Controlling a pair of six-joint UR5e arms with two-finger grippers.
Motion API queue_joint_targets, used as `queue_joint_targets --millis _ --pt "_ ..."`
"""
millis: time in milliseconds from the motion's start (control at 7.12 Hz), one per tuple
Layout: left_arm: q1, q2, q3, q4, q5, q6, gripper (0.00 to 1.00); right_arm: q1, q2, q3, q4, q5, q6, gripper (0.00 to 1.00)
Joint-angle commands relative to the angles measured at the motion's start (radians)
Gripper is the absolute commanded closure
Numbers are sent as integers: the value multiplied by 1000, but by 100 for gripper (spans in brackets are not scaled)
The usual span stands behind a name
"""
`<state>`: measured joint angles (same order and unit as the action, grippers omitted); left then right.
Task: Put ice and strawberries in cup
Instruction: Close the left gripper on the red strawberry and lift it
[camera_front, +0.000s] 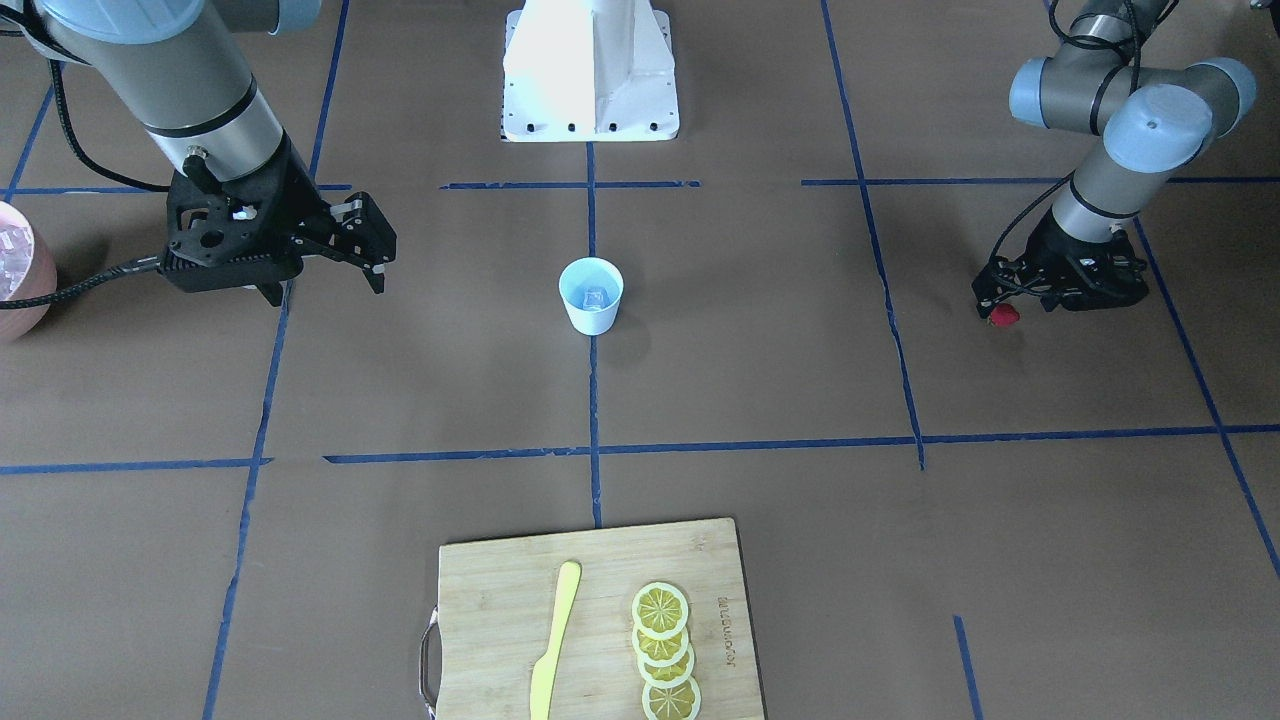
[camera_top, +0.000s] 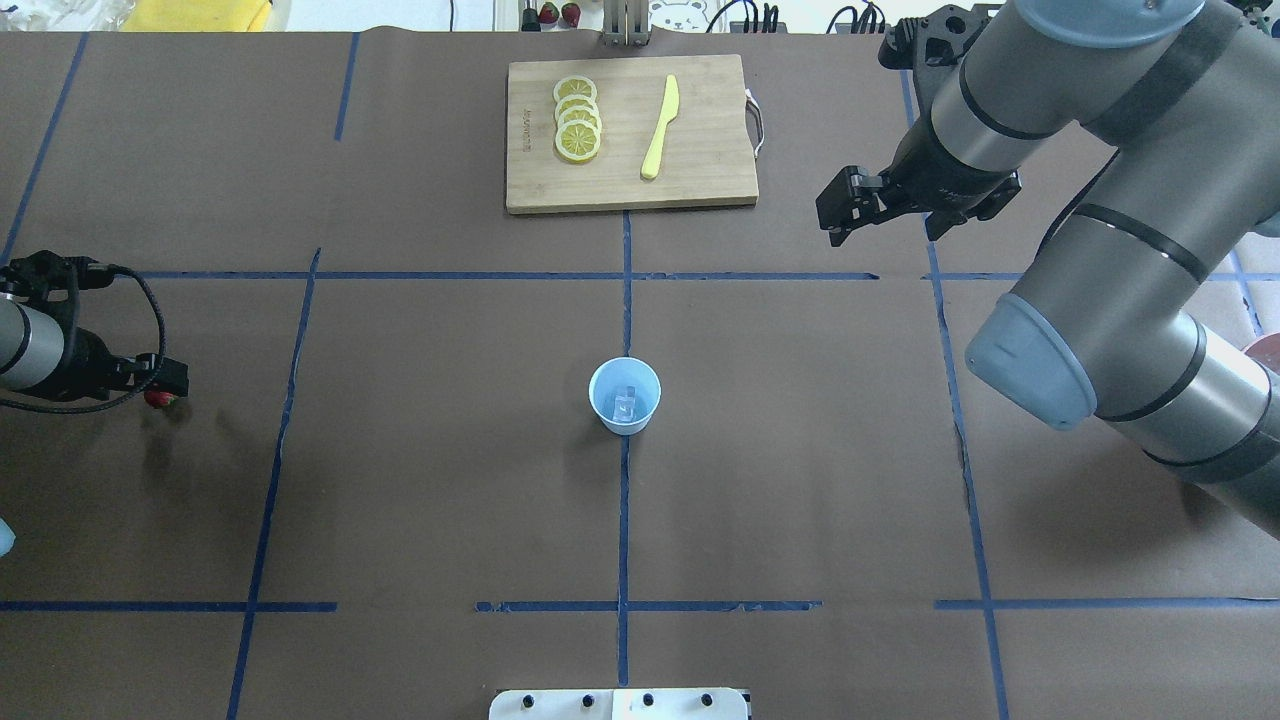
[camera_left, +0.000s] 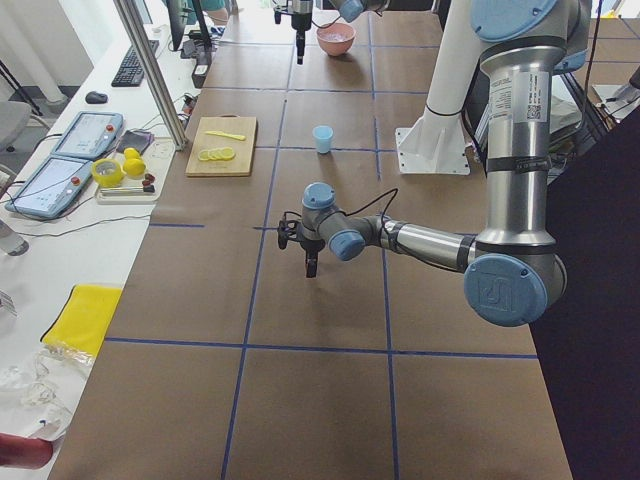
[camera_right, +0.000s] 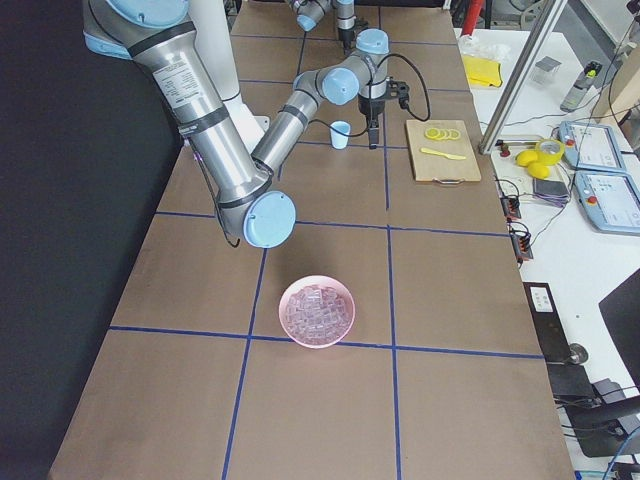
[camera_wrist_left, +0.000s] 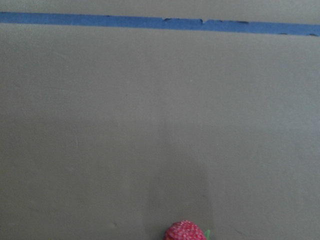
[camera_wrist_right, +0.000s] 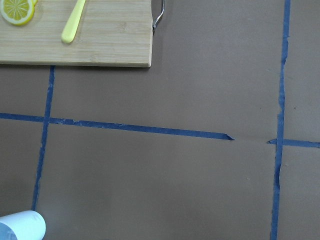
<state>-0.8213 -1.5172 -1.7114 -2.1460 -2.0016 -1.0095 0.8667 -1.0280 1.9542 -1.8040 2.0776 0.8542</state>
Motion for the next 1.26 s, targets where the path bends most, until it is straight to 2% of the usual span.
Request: queue_joint_targets --millis 0,562,843,1124 --pt "2 -17 9 1 -2 -3 6 2 0 0 2 -1 0 1" --pt "2 -18 13 2 -5 -3 15 3 0 0 0 -2 0 1" --pt "2 -18 13 2 -5 -4 25 5 0 0 0 -4 0 1" --pt "2 -18 21 2 -6 -5 29 3 2 0 0 -4 2 1"
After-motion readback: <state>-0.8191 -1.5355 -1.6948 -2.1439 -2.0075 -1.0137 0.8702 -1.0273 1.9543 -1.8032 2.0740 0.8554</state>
